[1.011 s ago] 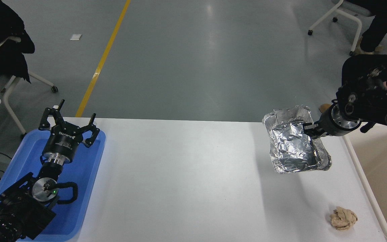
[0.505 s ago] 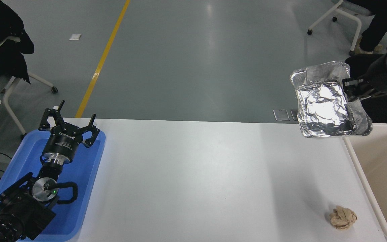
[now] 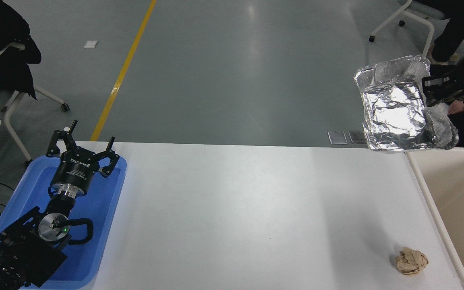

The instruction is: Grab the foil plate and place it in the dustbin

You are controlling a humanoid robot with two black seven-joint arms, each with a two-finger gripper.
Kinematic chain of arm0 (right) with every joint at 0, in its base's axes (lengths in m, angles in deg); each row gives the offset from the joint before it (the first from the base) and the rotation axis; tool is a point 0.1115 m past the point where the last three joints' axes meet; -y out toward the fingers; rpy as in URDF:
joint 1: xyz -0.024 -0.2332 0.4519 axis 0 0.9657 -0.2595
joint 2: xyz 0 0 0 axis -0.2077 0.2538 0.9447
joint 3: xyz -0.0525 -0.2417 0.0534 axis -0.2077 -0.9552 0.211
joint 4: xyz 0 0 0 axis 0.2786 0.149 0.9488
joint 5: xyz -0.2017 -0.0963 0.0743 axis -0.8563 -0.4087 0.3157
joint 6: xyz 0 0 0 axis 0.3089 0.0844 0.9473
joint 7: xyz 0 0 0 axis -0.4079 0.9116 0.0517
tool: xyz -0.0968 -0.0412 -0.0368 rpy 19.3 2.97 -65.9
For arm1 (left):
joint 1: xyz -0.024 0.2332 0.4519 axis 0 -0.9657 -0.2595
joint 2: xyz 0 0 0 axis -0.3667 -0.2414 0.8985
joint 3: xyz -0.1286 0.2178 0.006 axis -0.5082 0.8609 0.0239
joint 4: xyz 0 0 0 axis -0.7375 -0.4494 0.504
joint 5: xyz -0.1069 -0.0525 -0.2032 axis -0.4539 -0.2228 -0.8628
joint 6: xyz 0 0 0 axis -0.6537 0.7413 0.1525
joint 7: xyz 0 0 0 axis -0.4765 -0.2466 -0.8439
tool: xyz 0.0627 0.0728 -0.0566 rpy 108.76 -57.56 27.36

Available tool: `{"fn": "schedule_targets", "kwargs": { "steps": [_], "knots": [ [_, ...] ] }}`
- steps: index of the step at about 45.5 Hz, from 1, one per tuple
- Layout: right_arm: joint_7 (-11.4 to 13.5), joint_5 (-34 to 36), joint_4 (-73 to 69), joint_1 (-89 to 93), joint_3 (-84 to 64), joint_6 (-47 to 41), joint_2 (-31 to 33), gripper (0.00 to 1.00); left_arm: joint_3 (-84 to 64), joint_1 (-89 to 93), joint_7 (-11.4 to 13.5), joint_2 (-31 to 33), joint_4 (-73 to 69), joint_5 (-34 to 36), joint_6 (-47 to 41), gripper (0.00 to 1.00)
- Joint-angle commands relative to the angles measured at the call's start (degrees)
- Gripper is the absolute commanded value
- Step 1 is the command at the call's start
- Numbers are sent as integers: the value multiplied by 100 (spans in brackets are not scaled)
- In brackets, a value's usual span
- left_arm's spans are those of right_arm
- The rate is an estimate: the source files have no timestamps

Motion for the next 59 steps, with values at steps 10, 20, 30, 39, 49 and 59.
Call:
{"fn": "schedule_targets", "kwargs": {
  "steps": [10,20,30,39,49,59],
  "knots": [
    [5,-106,154,256,-48,-6,-7,0,-5,0,0,0,-1,0,0,100],
    [5,-193,1155,1301,-374,705,-16,0,-5,0,0,0,-1,0,0,100],
    [5,-106,2675,2303,-409,1443,-113,0,-5,0,0,0,8,0,0,100],
    [49,-62,3494,3130,-312,2366,-218,0,-5,0,0,0,-1,0,0,100],
    [269,641,4003,4008,-321,3166,-245,0,-5,0,0,0,-1,0,0,100],
    [260,1282,5330,5159,-295,3649,-807,0,-5,0,0,0,-1,0,0,100]
  ]
}}
